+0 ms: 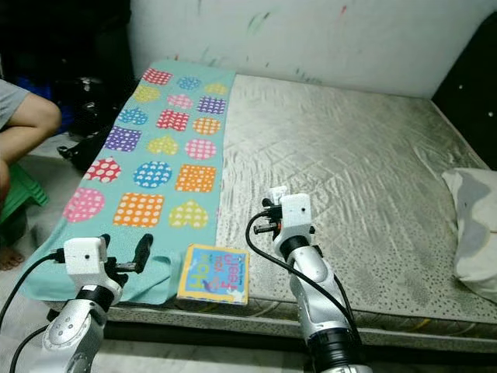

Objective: Clean up the room

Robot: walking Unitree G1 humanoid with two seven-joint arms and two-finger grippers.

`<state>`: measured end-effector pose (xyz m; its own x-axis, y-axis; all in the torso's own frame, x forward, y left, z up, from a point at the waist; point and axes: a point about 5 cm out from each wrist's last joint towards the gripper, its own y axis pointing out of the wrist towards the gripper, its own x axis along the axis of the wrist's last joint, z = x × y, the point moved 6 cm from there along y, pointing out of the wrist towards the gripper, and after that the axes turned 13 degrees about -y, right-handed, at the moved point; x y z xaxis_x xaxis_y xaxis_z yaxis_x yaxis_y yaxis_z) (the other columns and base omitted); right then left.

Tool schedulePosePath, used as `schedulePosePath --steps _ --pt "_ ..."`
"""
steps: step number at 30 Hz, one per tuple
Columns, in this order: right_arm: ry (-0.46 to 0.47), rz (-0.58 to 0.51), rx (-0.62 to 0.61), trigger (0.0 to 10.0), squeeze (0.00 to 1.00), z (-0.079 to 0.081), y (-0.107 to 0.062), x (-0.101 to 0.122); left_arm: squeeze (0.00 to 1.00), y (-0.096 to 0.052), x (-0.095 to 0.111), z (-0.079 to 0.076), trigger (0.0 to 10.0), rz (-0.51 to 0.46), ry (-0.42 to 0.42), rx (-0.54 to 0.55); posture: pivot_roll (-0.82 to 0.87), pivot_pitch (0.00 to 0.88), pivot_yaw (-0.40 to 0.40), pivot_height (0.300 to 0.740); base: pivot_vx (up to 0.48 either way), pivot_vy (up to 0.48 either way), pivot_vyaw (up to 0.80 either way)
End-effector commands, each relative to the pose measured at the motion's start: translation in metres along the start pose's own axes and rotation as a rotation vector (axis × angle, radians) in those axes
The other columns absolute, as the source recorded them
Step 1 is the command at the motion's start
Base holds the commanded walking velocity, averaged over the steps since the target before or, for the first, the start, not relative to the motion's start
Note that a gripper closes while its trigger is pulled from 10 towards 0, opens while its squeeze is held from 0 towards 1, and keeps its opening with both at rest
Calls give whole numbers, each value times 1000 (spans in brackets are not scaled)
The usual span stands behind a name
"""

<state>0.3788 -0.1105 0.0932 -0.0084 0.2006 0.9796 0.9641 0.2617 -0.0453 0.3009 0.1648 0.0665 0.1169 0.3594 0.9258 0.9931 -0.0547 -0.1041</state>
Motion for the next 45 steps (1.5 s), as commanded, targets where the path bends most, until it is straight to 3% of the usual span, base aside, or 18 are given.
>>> schedulePosePath --steps 1,37,45 --pt "-3 10 -29 10000 0 -11 -3 -4 0 0 -2 -7 10000 4 -6 -15 -59 91 -82 740 0 379 0" --pt "-9 1 -24 10000 0 -10 0 -1 0 5 2 -5 10000 -2 -4 -13 -64 98 -77 740 0 389 0" --pt "-29 -1 -13 10000 0 -8 0 0 0 5 2 -6 10000 0 -7 -17 -65 97 -76 740 0 107 0"
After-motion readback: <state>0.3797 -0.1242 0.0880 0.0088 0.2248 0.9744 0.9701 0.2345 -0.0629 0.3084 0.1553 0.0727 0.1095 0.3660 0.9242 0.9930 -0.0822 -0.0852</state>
